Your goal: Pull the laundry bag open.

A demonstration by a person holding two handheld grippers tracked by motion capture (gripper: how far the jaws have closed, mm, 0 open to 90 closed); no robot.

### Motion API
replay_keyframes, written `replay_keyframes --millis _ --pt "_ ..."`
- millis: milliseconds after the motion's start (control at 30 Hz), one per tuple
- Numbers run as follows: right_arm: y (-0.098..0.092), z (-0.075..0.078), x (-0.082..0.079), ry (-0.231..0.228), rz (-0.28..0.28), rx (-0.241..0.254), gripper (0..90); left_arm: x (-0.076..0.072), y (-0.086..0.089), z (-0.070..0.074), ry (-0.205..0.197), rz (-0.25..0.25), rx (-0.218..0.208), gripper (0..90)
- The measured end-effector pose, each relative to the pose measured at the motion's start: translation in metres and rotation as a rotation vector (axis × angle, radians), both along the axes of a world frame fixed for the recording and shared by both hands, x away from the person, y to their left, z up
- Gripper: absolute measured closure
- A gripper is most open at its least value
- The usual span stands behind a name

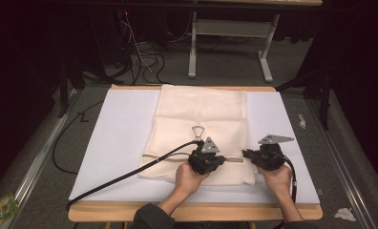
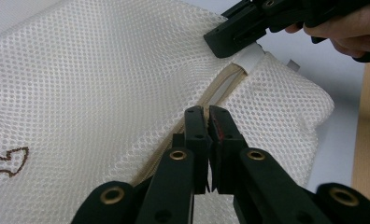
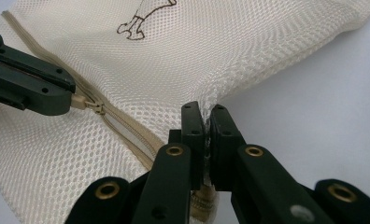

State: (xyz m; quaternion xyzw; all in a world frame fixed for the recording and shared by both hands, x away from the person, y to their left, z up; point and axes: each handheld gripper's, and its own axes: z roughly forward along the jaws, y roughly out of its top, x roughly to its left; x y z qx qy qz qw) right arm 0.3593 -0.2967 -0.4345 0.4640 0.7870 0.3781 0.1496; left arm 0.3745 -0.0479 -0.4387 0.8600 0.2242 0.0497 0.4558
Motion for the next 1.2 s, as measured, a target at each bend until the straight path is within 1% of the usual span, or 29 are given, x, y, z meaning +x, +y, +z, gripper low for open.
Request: replay_keyframes --millis 67,133,267,367,433,500,600,733,967,1200 --pt "0.000 0.001 0.001 -0.008 0.001 -0.009 87.6 0.000 0.002 0.000 0.001 0.007 -0.001 87.2" --pt "0.000 0.000 0.002 -0.007 -0.002 -0.002 87.6 0.001 0.005 0.000 0.007 0.017 -0.007 87.2" --pt "-0.001 0.000 0.002 -0.001 -0.004 -0.005 87.6 0.001 0.011 0.001 0.002 0.022 -0.008 87.2" --pt "0.000 0.000 0.003 -0.004 -0.009 -0.005 87.6 0.003 0.012 0.000 0.025 0.024 -0.020 87.2" --pt "0.000 0.000 0.004 -0.007 -0.009 -0.006 87.6 0.004 0.013 0.001 0.030 0.024 -0.028 87.2" --pt "0.000 0.001 0.004 -0.014 -0.005 -0.006 87.5 0.003 0.014 0.002 0.021 0.026 -0.028 87.2" --pt "0.000 0.002 0.004 -0.014 -0.012 0.002 87.5 0.003 0.015 0.003 0.016 0.028 -0.027 87.2" --pt "0.000 0.003 0.004 -0.014 -0.004 -0.001 87.4 0.002 0.016 0.005 0.006 0.025 -0.028 87.2" --pt "0.001 0.002 0.003 -0.012 -0.005 -0.013 87.4 0.002 0.016 0.005 0.011 0.024 -0.031 87.2" --pt "0.001 0.003 0.004 -0.012 0.001 -0.007 87.4 0.002 0.017 0.006 0.009 0.026 -0.029 87.2"
